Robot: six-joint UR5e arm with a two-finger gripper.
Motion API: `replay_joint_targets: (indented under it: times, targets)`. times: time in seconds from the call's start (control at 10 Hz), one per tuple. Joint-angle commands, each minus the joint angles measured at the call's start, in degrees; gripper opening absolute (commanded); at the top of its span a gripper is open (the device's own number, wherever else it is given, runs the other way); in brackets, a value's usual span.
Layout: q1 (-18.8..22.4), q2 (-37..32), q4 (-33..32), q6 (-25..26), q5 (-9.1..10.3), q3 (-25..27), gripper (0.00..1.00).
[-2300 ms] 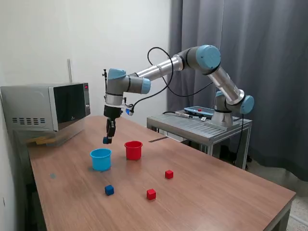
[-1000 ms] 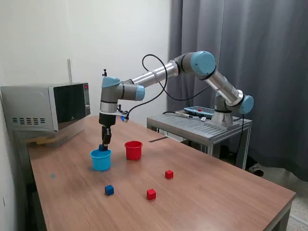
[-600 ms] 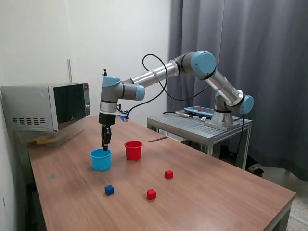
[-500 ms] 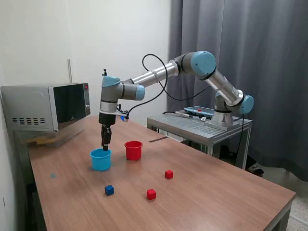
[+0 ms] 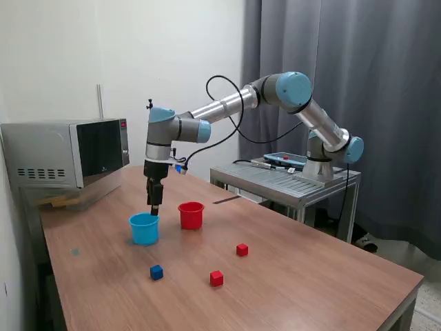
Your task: Place red objects in the red bin, and blue objects in the blue bin.
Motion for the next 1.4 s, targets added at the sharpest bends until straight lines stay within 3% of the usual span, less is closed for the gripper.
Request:
replay_joint_targets:
  times: [0.0, 0.3, 0.4, 0.6, 0.7, 1.2, 1.3]
  targets:
    - [5.23, -2.62, 0.55, -0.85, -0.19, 1.29, 1.0]
    - [10.26, -2.54, 2.23, -2.69, 0.07, 0.16, 1.0]
    - [10.96, -0.36, 2.23, -2.79, 0.07, -2.72, 1.0]
    - [10.88, 3.16, 1.96, -2.87, 0.68, -6.95, 1.0]
    - [10.88, 4.74, 1.79, -2.96, 1.9, -8.45, 1.0]
    - [10.97, 11.69, 1.7, -4.11, 2.18, -14.7, 1.0]
    - [10.97, 12.66, 1.61, -4.19, 4.01, -15.75, 1.0]
